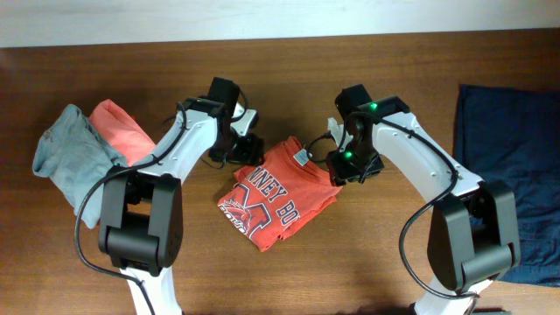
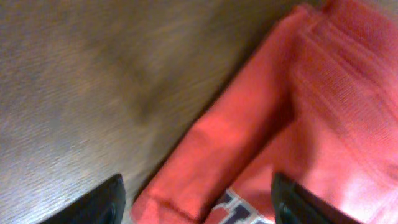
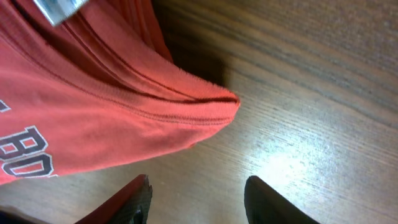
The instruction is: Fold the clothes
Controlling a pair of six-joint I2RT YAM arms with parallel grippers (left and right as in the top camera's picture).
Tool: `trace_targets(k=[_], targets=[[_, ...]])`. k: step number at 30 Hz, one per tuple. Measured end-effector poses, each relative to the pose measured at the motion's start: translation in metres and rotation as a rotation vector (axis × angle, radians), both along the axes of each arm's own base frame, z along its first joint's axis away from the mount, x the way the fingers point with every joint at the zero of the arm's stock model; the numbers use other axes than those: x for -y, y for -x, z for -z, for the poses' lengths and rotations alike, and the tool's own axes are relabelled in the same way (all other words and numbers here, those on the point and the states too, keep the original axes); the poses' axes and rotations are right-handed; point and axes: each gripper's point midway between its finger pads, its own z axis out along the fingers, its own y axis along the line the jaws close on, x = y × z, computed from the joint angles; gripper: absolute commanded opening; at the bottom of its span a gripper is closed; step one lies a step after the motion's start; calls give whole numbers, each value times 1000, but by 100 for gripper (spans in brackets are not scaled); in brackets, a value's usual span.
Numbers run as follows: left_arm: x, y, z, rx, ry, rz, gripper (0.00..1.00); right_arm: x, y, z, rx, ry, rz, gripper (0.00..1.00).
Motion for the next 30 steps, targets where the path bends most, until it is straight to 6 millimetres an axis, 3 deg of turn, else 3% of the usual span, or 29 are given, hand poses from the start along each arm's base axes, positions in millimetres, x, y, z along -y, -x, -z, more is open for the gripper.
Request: trace_targets(k=[6, 17, 30], targets=[[14, -9, -7, 67, 76, 93, 78, 1, 4, 0, -17, 5, 0, 54], [32, -4, -16, 58, 200, 140, 79, 2, 5, 0, -20, 6, 0, 54], [34, -8, -30, 57, 340, 136, 78, 2, 5, 0, -21, 7, 0, 55]])
